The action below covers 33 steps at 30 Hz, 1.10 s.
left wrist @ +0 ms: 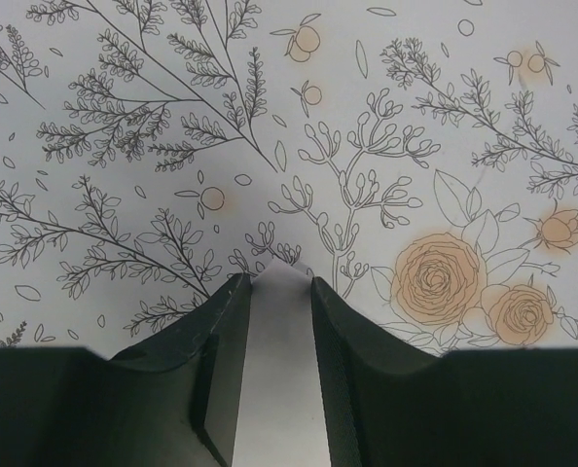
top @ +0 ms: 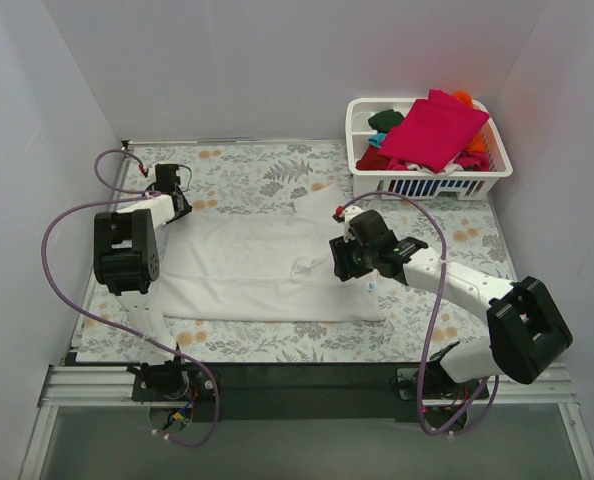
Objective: Fold and stack the t-shirts
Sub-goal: Fold the tshirt
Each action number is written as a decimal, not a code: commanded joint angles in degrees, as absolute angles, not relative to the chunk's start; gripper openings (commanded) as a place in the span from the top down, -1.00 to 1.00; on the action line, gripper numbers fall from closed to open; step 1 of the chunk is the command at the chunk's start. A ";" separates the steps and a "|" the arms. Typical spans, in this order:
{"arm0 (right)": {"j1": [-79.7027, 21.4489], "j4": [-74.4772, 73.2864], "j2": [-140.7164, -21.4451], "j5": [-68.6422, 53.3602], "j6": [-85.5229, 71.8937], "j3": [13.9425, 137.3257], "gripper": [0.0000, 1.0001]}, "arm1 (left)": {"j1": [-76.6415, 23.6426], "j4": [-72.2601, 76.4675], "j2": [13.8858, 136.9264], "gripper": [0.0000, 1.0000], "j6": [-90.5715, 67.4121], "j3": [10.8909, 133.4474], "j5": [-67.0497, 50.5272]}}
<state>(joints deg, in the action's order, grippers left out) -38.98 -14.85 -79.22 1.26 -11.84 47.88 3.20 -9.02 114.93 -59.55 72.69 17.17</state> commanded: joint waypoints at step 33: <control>-33.58 -22.41 -124.78 19.43 -2.99 108.97 0.06 | 4.57 -7.82 111.53 1.00 -57.66 69.52 16.09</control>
<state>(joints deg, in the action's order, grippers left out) -35.59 -20.97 -122.56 19.03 -4.32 103.18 3.55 -6.20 114.26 -58.63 70.81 16.08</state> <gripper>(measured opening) 0.469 0.019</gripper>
